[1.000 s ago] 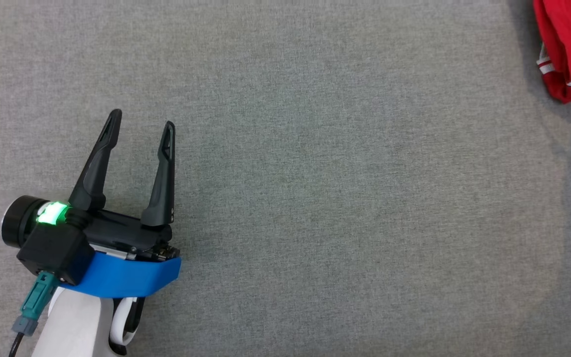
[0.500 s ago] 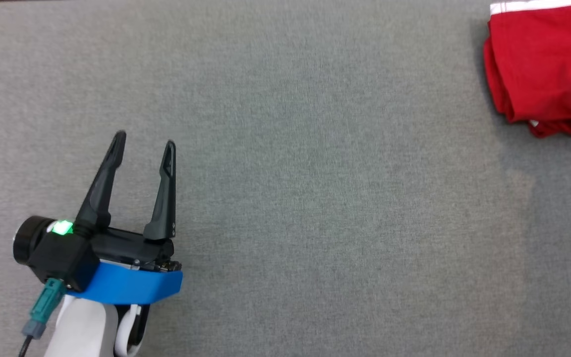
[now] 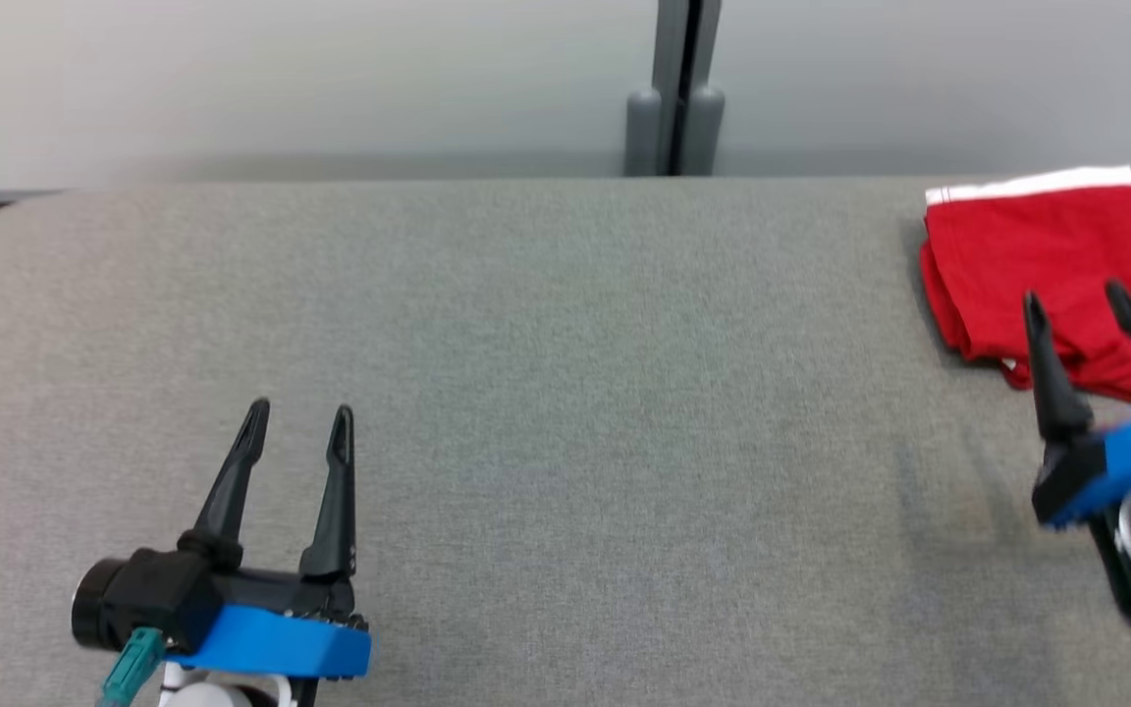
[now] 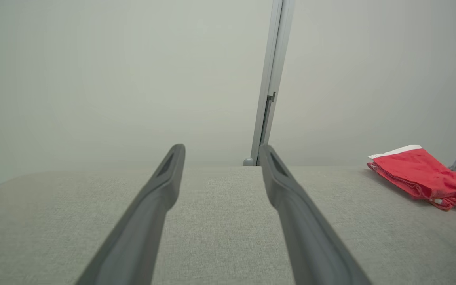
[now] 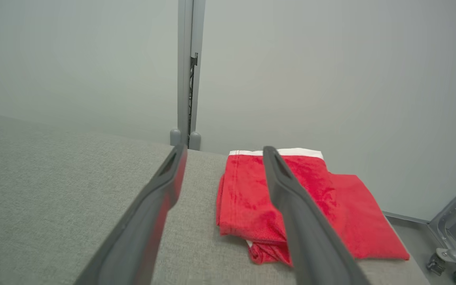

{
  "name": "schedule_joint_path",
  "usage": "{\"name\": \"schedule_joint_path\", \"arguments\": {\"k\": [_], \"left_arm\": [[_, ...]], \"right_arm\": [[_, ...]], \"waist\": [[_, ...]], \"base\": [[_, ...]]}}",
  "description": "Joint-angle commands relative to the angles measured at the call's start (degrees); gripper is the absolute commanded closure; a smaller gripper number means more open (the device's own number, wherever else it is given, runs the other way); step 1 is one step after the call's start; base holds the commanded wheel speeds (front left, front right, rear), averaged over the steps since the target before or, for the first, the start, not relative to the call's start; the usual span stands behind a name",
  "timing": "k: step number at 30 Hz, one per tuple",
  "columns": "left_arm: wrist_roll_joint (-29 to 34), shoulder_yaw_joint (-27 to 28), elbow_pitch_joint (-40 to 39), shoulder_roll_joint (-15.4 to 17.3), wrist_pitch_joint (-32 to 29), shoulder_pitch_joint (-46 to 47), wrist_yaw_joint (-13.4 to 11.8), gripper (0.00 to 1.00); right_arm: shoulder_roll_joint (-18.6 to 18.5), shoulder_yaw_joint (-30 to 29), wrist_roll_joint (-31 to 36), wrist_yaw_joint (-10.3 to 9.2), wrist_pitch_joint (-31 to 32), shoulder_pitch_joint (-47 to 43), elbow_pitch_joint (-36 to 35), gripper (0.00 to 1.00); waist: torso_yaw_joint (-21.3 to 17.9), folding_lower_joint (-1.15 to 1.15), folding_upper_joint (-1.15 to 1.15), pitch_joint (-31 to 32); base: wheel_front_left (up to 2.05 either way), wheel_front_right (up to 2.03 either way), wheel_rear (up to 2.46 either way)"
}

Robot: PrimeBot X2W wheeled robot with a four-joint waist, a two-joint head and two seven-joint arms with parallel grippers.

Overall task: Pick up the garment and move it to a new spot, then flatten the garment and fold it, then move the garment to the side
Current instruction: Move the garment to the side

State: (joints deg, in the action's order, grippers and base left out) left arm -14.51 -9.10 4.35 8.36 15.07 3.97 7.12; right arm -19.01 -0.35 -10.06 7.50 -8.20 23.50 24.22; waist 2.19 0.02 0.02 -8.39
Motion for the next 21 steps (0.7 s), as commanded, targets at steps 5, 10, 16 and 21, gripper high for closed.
{"name": "schedule_joint_path", "arguments": {"k": [5, 10, 16, 21], "left_arm": [[-0.9, 2.4, 1.6, -0.7, 0.1, -3.8, -0.7, 0.0], [-1.9, 4.4, 2.9, -1.6, 0.1, -6.1, -0.7, 0.0], [-1.6, 4.7, 5.0, -2.1, 0.1, -7.9, -0.4, 0.0], [-1.2, 5.5, 6.5, -2.5, 0.1, -9.2, -0.2, 0.0]], "right_arm": [[5.4, -3.3, -0.1, 0.0, 2.7, -13.7, -11.0, 0.0], [10.8, -7.0, 2.4, 0.0, 5.1, -20.8, -18.5, 0.0], [14.0, -7.8, 3.8, 0.0, 7.0, -26.2, -24.0, 0.0], [15.7, -8.0, 2.8, 0.0, 7.2, -29.2, -26.5, 0.0]], "waist": [[0.5, -0.02, -0.02, 3.4], [0.7, -0.02, -0.02, 5.3], [0.8, -0.02, -0.02, 7.3], [0.4, -0.02, -0.02, 8.8]], "base": [[0.0, 0.0, 0.0], [0.0, 0.0, 0.0], [0.0, 0.0, 0.0], [0.0, 0.0, 0.0]]}}
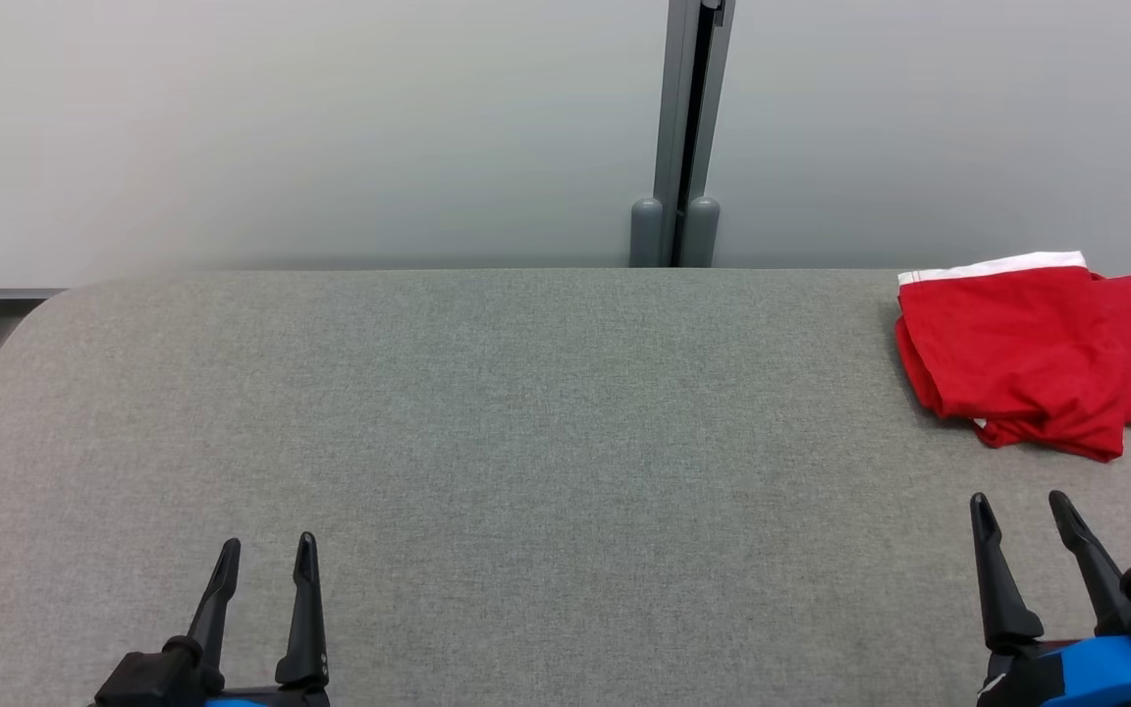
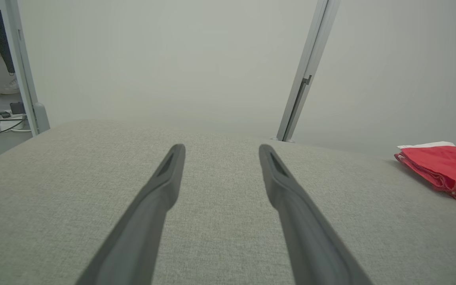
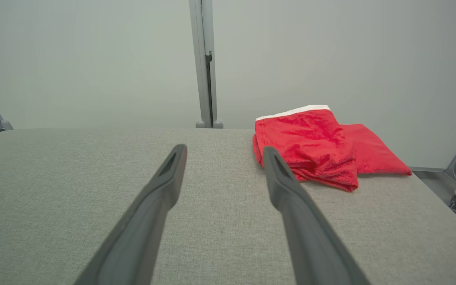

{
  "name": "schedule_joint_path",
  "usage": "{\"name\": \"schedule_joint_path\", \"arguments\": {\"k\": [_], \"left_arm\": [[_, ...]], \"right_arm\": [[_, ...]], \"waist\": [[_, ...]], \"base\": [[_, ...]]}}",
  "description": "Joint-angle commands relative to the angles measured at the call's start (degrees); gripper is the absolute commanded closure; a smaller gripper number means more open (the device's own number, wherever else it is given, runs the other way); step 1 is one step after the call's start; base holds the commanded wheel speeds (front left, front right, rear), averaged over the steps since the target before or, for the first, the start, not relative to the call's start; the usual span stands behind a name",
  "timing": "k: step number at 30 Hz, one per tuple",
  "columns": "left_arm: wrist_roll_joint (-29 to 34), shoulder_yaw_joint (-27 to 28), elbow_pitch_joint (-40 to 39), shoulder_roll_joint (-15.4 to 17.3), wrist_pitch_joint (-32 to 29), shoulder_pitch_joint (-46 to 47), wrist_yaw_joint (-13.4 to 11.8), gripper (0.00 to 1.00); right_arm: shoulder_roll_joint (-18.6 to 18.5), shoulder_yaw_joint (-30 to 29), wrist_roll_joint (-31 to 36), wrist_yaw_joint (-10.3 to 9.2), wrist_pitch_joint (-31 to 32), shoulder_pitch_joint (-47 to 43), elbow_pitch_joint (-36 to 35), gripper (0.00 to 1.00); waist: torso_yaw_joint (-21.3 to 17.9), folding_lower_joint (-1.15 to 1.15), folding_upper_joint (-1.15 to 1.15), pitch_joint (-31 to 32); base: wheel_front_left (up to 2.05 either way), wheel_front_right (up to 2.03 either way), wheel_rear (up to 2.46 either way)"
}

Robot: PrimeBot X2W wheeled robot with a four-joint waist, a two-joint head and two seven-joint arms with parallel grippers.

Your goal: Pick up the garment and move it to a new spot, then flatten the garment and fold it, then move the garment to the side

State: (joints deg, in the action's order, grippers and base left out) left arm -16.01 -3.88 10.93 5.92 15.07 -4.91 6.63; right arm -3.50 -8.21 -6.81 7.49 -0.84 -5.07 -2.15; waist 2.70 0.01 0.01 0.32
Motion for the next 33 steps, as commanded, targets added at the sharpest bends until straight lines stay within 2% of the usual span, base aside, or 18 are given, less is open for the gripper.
{"name": "schedule_joint_path", "arguments": {"k": [1, 12, 33], "left_arm": [[0.5, 0.4, 0.1, -0.1, 0.1, -0.6, 0.3, 0.0], [0.7, 1.3, 1.0, -0.6, 0.1, -1.1, 0.5, 0.0], [-0.1, 0.7, 1.6, 0.6, 0.1, -0.8, 0.9, 0.0]], "right_arm": [[0.3, -0.1, -0.5, 0.01, -0.1, -1.0, -0.3, 0.0], [0.6, 0.7, -1.9, 0.01, -0.1, -2.8, -0.8, 0.0], [0.6, 1.1, -2.9, 0.01, -1.9, -2.6, 2.0, 0.0]], "waist": [[-0.2, -0.01, -0.01, 0.3], [0.1, -0.01, -0.01, 0.8], [0.0, -0.01, -0.01, 0.3]], "base": [[0.0, 0.0, 0.0], [0.0, 0.0, 0.0], [0.0, 0.0, 0.0]]}}
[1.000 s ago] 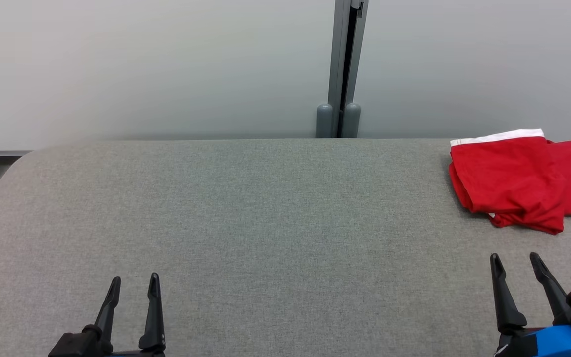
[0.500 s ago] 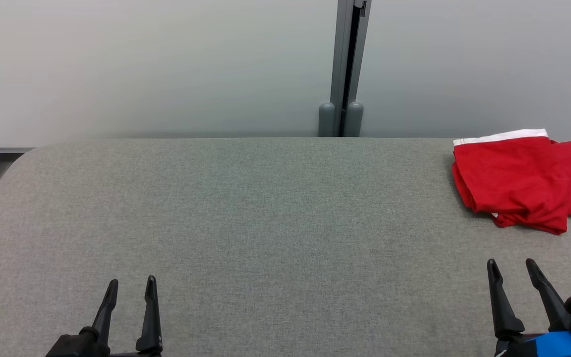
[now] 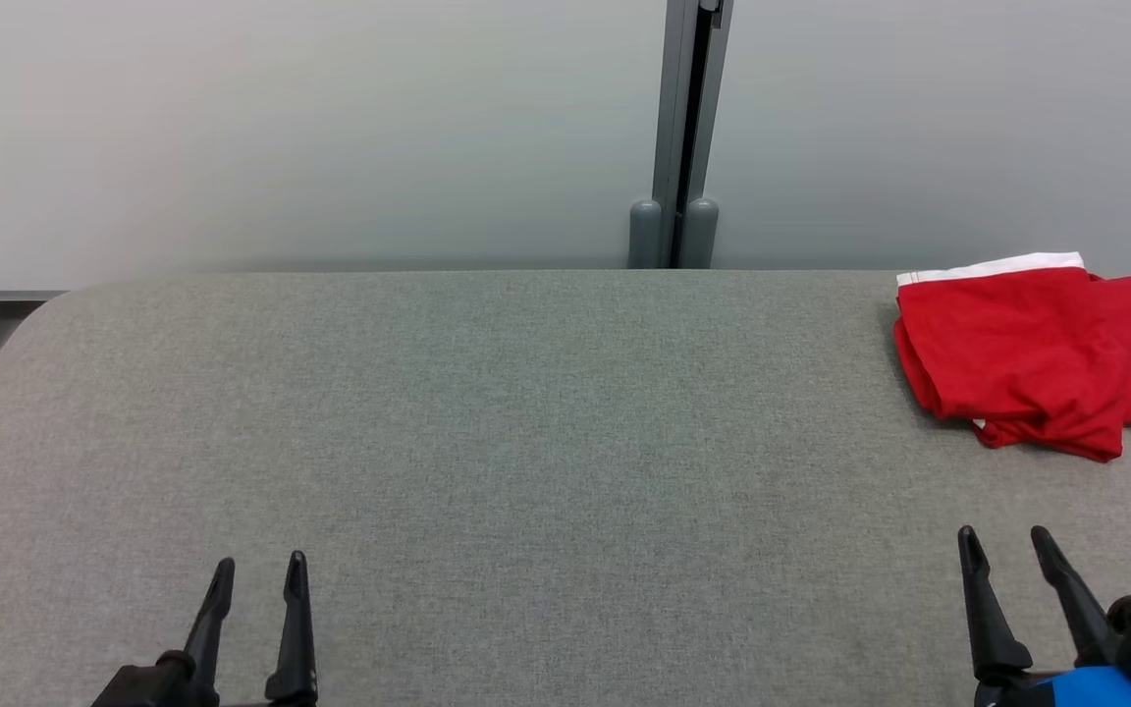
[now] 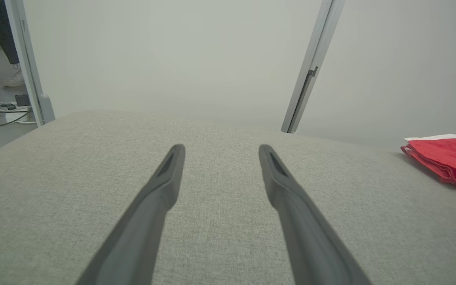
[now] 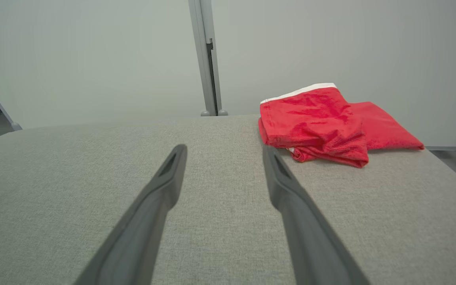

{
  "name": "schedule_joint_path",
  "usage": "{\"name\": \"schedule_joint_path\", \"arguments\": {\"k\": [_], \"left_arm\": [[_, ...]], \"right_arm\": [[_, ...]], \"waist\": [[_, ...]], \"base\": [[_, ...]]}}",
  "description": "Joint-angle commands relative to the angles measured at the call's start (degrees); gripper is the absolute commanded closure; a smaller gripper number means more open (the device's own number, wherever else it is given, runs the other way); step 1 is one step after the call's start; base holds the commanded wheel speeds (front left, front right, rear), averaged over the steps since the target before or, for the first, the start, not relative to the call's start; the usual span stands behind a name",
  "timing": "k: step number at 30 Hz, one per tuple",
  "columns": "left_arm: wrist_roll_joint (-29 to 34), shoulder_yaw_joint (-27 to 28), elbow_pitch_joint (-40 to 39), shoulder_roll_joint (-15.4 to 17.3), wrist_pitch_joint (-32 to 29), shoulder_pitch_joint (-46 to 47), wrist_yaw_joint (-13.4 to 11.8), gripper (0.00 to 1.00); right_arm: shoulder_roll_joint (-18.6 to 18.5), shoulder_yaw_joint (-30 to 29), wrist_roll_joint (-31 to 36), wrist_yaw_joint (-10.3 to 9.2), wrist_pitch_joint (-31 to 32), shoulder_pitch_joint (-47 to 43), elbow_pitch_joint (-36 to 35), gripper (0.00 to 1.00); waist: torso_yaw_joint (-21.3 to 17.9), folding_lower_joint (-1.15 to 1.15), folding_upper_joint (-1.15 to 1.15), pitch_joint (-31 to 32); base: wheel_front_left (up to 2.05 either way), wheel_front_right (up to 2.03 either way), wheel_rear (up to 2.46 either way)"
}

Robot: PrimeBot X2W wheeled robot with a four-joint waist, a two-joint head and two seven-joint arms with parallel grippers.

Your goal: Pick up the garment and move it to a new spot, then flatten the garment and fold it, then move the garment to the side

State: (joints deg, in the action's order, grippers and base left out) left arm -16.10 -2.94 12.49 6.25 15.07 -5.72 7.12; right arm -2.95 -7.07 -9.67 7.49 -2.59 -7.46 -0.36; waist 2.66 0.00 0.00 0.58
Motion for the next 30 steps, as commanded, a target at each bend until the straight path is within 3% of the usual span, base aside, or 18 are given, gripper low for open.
{"name": "schedule_joint_path", "arguments": {"k": [1, 6, 30], "left_arm": [[0.0, 0.0, 0.2, -0.1, 0.0, 0.0, 0.0, 1.0], [-1.1, 0.1, 2.2, -0.8, -0.6, -0.8, 0.0, 1.0], [-24.0, 2.8, 2.0, -1.4, -6.8, 3.3, 0.1, 1.0]], "right_arm": [[0.0, 0.0, 0.0, 0.0, 0.0, 0.0, 0.3, 1.0], [0.4, 0.1, -1.1, 0.0, 0.3, 0.2, 3.0, 1.0], [0.3, 0.2, -25.8, 0.0, 2.9, 4.4, 6.3, 1.0]], "waist": [[0.0, 0.0, 0.0, 0.0], [0.0, 0.0, 0.0, 0.0], [-0.5, 0.0, 0.0, -0.2]], "base": [[0.0, 0.0, 0.0], [0.0, 0.0, 0.0], [0.0, 0.0, 0.0]]}}
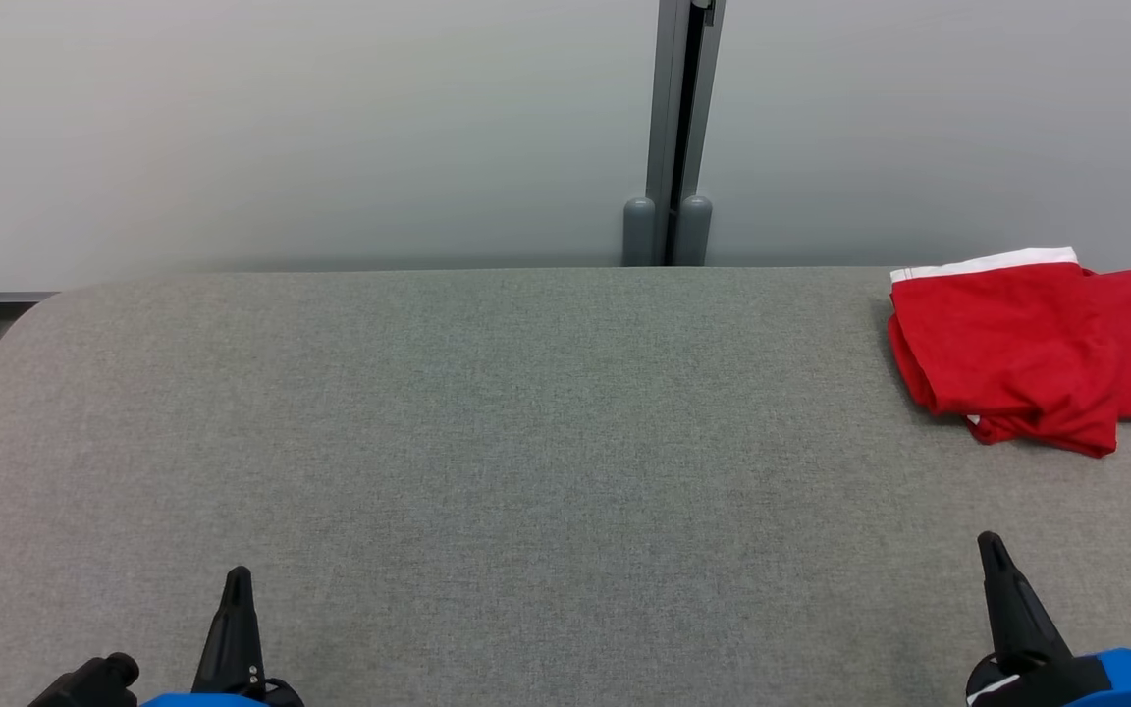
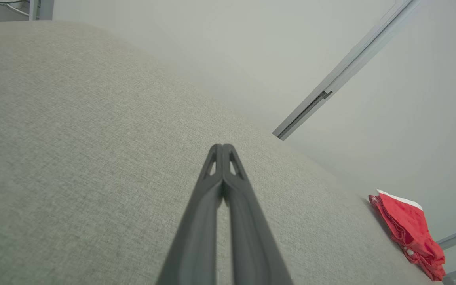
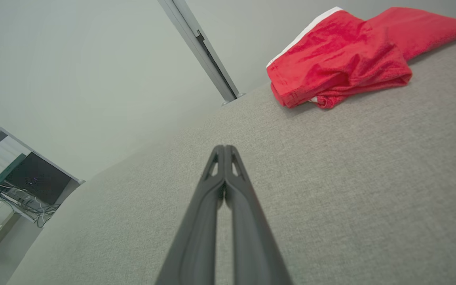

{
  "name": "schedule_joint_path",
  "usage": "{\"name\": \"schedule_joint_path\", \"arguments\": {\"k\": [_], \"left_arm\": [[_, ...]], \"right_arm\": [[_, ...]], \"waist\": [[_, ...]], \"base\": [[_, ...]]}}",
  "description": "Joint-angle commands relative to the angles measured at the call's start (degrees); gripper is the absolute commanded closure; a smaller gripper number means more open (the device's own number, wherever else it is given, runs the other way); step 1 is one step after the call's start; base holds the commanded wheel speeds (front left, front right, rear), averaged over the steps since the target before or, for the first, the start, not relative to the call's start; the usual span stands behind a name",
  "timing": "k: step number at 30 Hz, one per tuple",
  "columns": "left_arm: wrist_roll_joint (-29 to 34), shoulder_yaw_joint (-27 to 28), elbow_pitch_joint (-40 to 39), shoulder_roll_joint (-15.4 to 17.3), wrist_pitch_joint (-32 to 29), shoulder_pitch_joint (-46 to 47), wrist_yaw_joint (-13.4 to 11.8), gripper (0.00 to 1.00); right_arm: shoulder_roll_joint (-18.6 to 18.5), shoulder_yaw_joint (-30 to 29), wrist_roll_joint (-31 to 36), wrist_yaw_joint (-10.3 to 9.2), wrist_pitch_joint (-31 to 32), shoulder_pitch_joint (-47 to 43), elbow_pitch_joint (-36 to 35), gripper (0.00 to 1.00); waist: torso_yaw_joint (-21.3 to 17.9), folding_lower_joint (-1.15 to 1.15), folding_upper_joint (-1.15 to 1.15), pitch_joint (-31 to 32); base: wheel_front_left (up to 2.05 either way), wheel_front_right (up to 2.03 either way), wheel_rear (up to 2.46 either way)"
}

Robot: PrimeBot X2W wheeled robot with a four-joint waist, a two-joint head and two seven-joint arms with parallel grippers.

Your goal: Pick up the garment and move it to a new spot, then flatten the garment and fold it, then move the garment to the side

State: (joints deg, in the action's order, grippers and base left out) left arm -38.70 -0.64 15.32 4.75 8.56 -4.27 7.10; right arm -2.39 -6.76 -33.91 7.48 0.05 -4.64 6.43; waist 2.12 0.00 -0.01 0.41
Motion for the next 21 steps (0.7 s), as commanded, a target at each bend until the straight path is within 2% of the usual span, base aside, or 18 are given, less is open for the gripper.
{"name": "schedule_joint_path", "arguments": {"k": [1, 21], "left_arm": [[-2.3, 0.6, -0.9, 0.0, -0.5, 2.0, 0.1, 1.0], [-16.2, 2.3, -1.1, -0.4, -4.4, 4.5, 0.2, 1.0]], "right_arm": [[-0.3, -0.1, -2.5, 0.01, 0.4, 1.8, -0.4, 1.0], [-0.4, 0.0, -17.6, 0.01, 2.0, 4.4, 1.7, 1.0]], "waist": [[0.0, 0.0, 0.01, 0.0], [-0.4, 0.0, 0.01, -0.1]], "base": [[0.0, 0.0, 0.0], [0.0, 0.0, 0.0]]}}
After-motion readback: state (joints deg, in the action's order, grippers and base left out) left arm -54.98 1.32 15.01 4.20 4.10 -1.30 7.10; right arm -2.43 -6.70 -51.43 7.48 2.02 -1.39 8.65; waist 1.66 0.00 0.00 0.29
